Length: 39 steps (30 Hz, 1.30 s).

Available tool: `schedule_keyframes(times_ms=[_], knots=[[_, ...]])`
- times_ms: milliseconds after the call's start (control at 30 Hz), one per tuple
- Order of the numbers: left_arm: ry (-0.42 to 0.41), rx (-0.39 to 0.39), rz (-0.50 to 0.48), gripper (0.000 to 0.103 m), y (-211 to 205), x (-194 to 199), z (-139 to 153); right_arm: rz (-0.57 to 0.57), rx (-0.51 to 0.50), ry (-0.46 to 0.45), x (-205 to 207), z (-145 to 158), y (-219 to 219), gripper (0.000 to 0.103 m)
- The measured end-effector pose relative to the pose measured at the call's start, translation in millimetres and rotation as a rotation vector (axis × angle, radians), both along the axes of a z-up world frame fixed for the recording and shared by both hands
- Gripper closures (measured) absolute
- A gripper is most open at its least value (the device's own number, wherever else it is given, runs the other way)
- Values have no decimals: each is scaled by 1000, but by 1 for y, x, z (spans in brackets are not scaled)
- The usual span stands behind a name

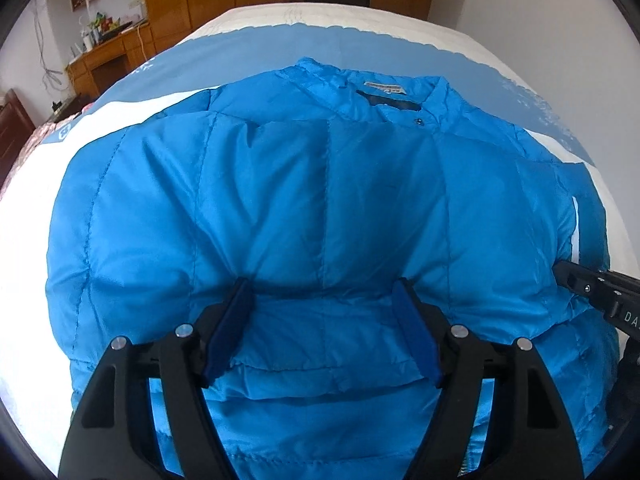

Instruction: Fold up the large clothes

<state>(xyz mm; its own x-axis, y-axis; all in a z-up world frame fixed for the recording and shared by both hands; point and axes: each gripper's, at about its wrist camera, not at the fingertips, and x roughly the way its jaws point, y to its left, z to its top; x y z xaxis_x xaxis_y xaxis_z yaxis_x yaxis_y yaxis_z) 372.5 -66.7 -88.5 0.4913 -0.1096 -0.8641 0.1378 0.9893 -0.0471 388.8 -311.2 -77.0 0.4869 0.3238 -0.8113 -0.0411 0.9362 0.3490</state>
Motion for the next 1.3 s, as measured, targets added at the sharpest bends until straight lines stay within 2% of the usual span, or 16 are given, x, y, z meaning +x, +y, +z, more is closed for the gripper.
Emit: schedule_keyframes(times_ms=[33,100,233,367,433,567,667,767,900,1000,1067,1100,1200,1233,1267,1300], knots=[[9,-9,12,33,4,-5,6,-3,20,1,-5,5,-4,97],[0,-35,20,33,15,-21,20,14,61,-40,-27,22,-12,88],[-50,17,26,26,55,-83,48,66,40,-125,-100,51,-27,76],[-56,77,92,22,112,-153,48,93,39,-138,-175,53,-43,63],[-42,79,147,21,137,-185,42,90,84,-129,-211,47,-52,58],[13,-36,248,19,181,-249,23,70,205,-95,-267,31,-66,50],[41,-179,272,19,197,-282,10,46,275,-63,-293,19,-68,44],[39,-285,261,19,197,-296,1,42,326,-33,-309,8,-64,41],[17,-308,258,18,188,-302,-3,49,359,27,-317,-12,-53,40],[26,-332,219,18,172,-296,-3,54,366,28,-318,-18,-49,40],[33,-348,191,31,162,-294,-4,61,378,20,-313,-19,-43,43],[30,-325,196,32,158,-292,-5,73,383,19,-310,-20,-39,54],[22,-305,228,60,156,-291,-4,78,380,40,-302,-28,-31,78],[21,-315,240,75,159,-290,-4,83,386,43,-303,-28,-31,82],[14,-332,253,83,162,-291,-1,88,392,42,-305,-27,-32,87],[10,-353,258,85,165,-294,0,101,386,24,-308,-23,-32,90]])
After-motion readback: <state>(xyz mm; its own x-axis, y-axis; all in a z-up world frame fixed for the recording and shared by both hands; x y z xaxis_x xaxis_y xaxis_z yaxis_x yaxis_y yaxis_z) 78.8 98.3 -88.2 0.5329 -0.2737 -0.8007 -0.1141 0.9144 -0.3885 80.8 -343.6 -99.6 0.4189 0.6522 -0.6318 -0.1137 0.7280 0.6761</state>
